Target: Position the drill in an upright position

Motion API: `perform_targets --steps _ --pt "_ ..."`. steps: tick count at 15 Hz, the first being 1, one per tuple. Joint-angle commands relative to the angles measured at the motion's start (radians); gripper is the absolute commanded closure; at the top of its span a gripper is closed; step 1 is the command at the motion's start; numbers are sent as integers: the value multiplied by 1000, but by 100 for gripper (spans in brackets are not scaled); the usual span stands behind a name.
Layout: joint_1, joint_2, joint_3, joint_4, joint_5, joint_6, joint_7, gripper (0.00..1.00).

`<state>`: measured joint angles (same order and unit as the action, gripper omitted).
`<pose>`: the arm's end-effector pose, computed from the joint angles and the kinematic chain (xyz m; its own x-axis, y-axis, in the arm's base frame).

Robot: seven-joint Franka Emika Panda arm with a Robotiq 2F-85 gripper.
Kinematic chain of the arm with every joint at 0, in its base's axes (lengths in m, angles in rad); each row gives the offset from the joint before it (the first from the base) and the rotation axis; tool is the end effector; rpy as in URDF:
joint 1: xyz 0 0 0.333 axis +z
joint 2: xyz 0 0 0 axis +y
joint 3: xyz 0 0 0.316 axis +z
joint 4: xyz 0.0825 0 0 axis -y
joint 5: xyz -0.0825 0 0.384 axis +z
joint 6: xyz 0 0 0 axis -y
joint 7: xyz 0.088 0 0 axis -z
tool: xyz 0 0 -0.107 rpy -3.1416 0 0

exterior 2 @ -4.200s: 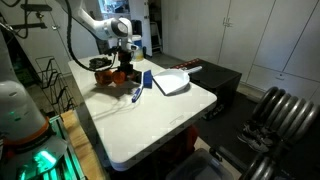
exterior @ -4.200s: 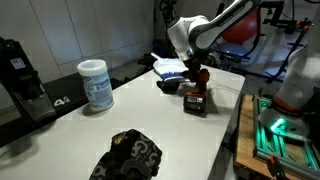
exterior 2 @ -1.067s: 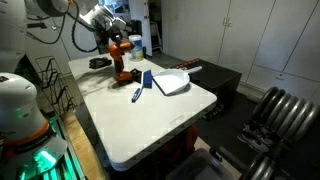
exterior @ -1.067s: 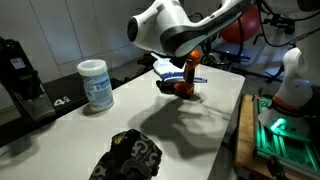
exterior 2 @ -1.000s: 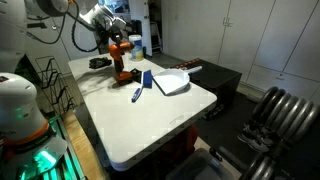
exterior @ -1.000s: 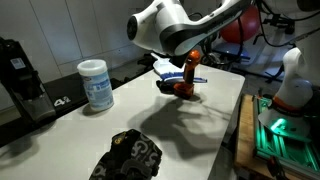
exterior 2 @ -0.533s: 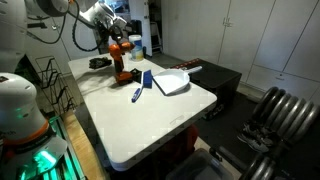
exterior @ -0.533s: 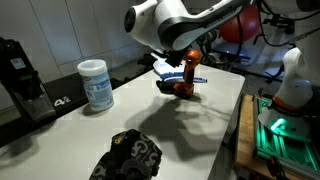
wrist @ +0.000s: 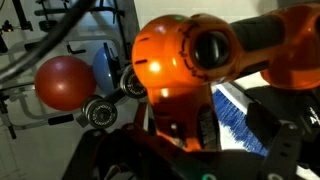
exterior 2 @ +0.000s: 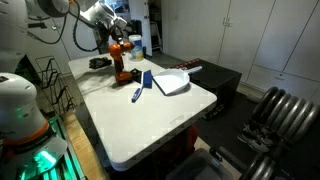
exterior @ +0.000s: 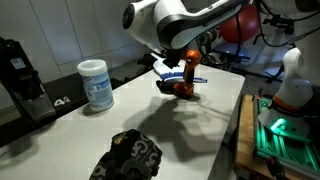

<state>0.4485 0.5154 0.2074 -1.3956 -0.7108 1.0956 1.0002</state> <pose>0.5495 0.2811 0.4067 0.9413 -0.3211 0.1040 -0.2593 -0.4905 0.8320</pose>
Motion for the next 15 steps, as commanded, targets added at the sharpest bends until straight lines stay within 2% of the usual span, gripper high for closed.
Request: perform_targets --steps 1,6,7,12,15 --pt "7 -33 -6 29 41 36 21 0" --pt "-10 -115 1 44 139 124 56 0" --pt "-34 -169 24 4 171 165 55 0" --pt "-72 -415 19 -194 311 327 29 0" --pt "-103 -541 16 -321 311 427 -59 0"
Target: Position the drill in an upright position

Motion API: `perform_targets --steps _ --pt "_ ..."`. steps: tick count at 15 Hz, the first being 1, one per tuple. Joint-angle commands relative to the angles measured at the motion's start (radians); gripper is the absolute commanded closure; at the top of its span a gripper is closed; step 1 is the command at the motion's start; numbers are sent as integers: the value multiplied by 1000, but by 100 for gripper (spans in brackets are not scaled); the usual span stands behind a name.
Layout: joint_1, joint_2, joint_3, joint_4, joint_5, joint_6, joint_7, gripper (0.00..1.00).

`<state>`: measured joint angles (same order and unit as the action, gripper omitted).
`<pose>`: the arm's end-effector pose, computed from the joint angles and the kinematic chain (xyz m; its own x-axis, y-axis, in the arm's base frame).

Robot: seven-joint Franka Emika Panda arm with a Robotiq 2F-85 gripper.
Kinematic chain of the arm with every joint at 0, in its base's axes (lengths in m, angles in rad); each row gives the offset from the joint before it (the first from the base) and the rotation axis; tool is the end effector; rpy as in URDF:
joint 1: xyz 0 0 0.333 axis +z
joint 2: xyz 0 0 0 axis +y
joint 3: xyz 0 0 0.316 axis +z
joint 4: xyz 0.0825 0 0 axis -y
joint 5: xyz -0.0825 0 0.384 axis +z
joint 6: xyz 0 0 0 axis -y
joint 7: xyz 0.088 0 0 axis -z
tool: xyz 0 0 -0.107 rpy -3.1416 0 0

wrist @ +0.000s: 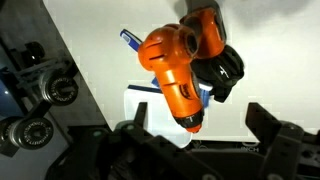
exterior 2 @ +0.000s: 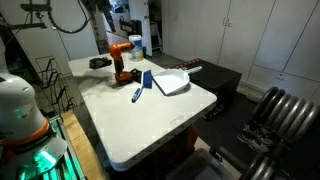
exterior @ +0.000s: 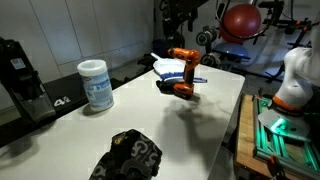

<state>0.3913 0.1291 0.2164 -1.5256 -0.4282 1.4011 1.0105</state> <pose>0.5012 0.2785 0.5712 0.9106 -0.3592 0.2045 -0.4127 -0.8157 0.4053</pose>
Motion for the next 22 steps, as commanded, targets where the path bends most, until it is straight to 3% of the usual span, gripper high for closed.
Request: perform_targets --steps 1,4,10,17,22 --pt "-57 -194 7 -238 23 157 -103 0" --pt "-97 -308 -3 -382 64 305 -276 0" --pt "-166 -519 -33 -697 251 569 -435 0" --pt "-209 -727 -2 -908 259 643 -544 0" --pt "-199 -892 11 -1022 273 779 -618 0"
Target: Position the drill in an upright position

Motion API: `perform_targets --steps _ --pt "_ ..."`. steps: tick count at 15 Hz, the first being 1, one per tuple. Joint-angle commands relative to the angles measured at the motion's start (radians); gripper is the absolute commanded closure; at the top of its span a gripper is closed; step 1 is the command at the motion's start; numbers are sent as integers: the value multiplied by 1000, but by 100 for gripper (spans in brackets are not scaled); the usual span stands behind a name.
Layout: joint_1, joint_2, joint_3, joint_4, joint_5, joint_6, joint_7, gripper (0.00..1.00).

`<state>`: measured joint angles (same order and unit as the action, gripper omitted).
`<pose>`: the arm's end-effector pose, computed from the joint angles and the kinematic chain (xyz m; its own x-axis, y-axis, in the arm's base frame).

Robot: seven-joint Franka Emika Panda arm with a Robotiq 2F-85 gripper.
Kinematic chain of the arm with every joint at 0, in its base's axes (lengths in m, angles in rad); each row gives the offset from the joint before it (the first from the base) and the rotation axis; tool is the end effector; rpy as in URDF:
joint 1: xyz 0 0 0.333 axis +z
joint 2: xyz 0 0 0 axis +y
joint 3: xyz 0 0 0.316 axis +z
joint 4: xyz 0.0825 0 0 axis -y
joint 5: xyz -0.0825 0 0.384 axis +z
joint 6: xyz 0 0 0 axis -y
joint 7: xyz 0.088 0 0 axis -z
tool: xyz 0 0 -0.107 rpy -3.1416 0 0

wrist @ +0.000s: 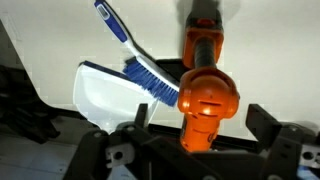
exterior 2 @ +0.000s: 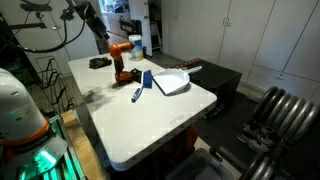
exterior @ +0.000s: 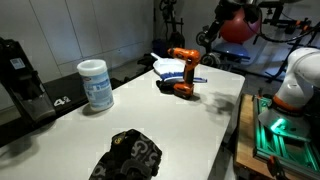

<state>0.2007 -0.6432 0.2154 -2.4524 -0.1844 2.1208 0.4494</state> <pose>0.3544 0.1597 0.5457 0.9251 0.0463 0.3769 -0.0132 -0.9880 0.1538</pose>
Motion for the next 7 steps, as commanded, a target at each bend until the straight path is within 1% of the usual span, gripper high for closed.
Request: perform_targets --steps 1,2,4,7 --pt "-14 -144 15 -112 29 74 -60 0" --pt "-38 -70 35 -41 30 32 -44 0" --pt "-45 -93 41 -48 29 34 -46 0" --pt "-52 -86 48 -45 27 34 -44 0"
